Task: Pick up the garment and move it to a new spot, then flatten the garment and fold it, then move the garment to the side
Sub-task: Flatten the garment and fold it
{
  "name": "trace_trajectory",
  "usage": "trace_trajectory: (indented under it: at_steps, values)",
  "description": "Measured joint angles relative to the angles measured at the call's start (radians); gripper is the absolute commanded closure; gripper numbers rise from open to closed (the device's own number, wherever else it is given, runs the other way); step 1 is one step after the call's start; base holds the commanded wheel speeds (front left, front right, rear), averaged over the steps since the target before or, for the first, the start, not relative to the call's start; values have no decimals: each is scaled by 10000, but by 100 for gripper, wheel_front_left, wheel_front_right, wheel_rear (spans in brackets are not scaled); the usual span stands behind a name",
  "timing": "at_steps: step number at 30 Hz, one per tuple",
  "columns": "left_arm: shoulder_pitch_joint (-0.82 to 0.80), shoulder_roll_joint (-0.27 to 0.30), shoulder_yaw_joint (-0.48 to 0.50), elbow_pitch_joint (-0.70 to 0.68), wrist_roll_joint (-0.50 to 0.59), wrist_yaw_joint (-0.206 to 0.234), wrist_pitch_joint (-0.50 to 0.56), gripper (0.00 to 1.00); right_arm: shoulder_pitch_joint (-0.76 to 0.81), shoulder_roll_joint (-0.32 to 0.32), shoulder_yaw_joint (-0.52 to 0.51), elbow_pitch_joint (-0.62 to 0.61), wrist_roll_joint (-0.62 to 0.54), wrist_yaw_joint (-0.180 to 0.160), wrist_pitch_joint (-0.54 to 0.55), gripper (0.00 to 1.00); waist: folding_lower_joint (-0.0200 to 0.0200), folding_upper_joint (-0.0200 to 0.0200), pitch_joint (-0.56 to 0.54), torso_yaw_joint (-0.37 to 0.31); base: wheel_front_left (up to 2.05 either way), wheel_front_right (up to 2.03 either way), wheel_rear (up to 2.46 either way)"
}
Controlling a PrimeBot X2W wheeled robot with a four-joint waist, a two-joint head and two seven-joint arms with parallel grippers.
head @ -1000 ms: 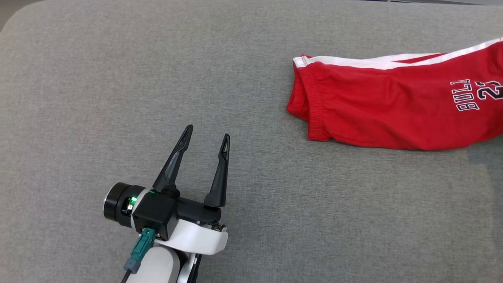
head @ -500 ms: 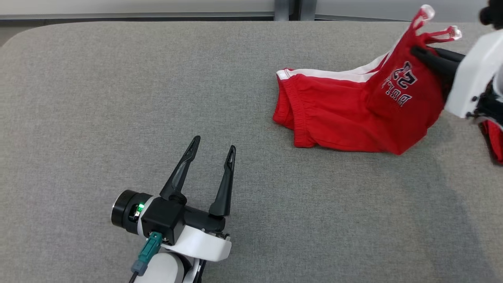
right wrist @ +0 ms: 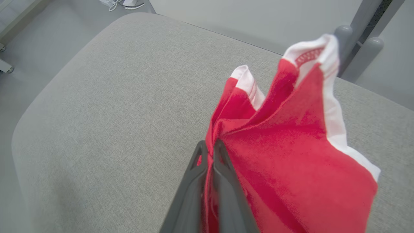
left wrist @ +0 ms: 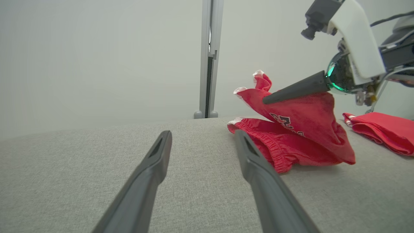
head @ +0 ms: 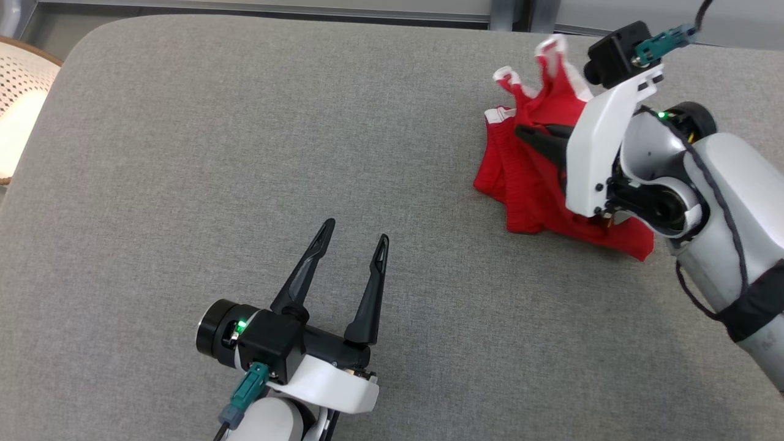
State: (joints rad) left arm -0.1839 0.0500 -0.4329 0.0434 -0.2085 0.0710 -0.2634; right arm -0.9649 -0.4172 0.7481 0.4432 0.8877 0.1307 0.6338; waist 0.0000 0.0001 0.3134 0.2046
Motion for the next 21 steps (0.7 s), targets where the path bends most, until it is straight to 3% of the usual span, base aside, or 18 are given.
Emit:
trace_trajectory:
  at_steps: [1, 2, 3, 6, 9, 16, 21]
  values:
    - [-3, -2, -19, 10, -31, 8, 0, 0, 11, 163, 50, 88, 104, 0, 2, 93, 0, 0, 11, 47, 0, 0, 0]
    - [-5, -6, -38, 27, -54, 10, 0, 0, 20, 307, 90, 167, 253, 2, 13, 60, 0, 0, 17, 86, 0, 0, 0]
    - [-5, -6, -42, 44, -56, 21, 0, 0, 35, 414, 100, 207, 428, 2, 19, 0, 0, 0, 17, 112, 0, 0, 0]
    - [-6, -4, -38, 107, -79, 48, 0, 0, 134, 464, 13, 65, 836, 0, -255, 0, 0, -1, -40, 140, 0, 0, 0]
    - [-1, -6, -2, 169, -98, 92, 0, 0, 194, 27, -127, -372, 861, 2, -1043, 0, 0, 0, -179, 120, 0, 0, 0]
    - [200, -6, 320, 40, -52, 184, 0, 0, 1201, -1567, -813, -1367, -265, 0, -4516, 0, 0, 0, -617, -286, 0, 0, 0]
    - [598, -13, 811, -25, -178, 357, 2, 0, 2691, -1580, -1360, -1179, -1440, 2, -6869, 0, 0, 0, -1007, -606, 0, 0, 0]
